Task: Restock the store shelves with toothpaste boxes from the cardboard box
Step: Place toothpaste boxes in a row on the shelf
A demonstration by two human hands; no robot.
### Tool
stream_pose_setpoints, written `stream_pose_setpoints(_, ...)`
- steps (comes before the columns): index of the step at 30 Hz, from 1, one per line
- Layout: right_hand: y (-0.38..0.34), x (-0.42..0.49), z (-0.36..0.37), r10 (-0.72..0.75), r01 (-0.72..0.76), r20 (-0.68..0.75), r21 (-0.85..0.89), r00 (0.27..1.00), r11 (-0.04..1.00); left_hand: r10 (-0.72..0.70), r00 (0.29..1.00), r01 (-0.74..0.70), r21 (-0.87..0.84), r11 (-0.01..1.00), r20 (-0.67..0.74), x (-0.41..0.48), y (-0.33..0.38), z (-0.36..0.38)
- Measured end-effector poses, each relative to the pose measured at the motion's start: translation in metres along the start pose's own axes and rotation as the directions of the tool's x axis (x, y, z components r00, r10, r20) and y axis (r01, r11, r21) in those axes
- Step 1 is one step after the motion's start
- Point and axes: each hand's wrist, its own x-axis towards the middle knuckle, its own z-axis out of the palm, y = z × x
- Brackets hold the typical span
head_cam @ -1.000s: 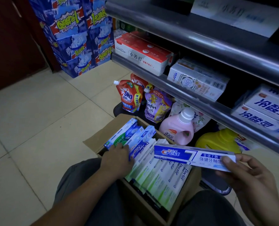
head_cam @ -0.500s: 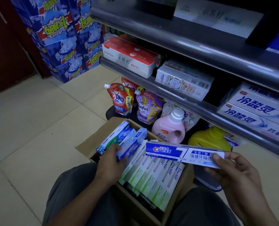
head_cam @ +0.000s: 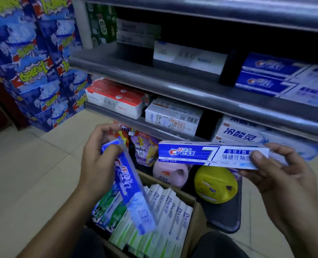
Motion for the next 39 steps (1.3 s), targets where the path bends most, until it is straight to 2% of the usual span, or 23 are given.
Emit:
stream_pose_setpoints(3, -0.021, 0.008, -0.002, -0.111, 0.111, -0.041, 0.012, 0.993, 0.994, -0.027, 0.99, 0.032, -0.036, 0.999, 0.137, 0.015, 0.026, 0.035)
stream_pose_setpoints(7, -0.048, 0.016, -0.011, -0.225, 0.225, -0.108, -0.011, 0.968, 0.974, -0.034, 0.938, 0.061, -0.068, 0.996, 0.346, 0.025, 0.064, 0.08)
stream_pose_setpoints(14, -0.086, 0.033, -0.038, -0.371, 0.358, -0.193, -0.098, 0.909, 0.929, 0.022, 0.881, 0.088, -0.21, 0.974, 0.473, 0.044, 0.113, 0.143)
stream_pose_setpoints(18, -0.107, 0.055, -0.054, -0.492, 0.395, -0.227, -0.366, 0.84, 0.843, 0.057, 0.861, 0.057, -0.208, 0.976, 0.505, 0.066, 0.138, 0.173)
stream_pose_setpoints(23, -0.113, 0.09, -0.074, -0.578, 0.361, -0.209, -0.603, 0.789, 0.711, -0.041, 0.849, 0.095, -0.075, 0.993, 0.527, 0.101, 0.143, 0.199)
stream_pose_setpoints(26, -0.107, 0.105, -0.079, -0.58, 0.313, -0.174, -0.701, 0.796, 0.64, -0.061, 0.865, 0.088, -0.03, 0.996, 0.499, 0.11, 0.141, 0.213)
stream_pose_setpoints(29, -0.096, 0.11, -0.082, -0.483, 0.177, -0.147, -0.808, 0.863, 0.562, -0.1, 0.885, 0.078, 0.067, 0.995, 0.455, 0.113, 0.136, 0.223)
stream_pose_setpoints(31, -0.09, 0.111, -0.082, -0.386, 0.082, -0.114, -0.886, 0.915, 0.456, -0.151, 0.874, 0.08, 0.169, 0.982, 0.462, 0.115, 0.133, 0.23)
stream_pose_setpoints(33, -0.087, 0.11, -0.079, -0.354, 0.056, -0.082, -0.93, 0.932, 0.362, -0.184, 0.868, 0.078, 0.24, 0.968, 0.461, 0.115, 0.129, 0.235)
stream_pose_setpoints(37, -0.088, 0.104, -0.074, -0.331, 0.06, -0.058, -0.94, 0.942, 0.336, -0.184, 0.884, 0.07, 0.268, 0.961, 0.429, 0.115, 0.12, 0.237)
stream_pose_setpoints(39, -0.09, 0.1, -0.072, -0.333, 0.048, -0.067, -0.944, 0.941, 0.327, -0.153, 0.914, 0.074, 0.215, 0.974, 0.375, 0.113, 0.118, 0.236)
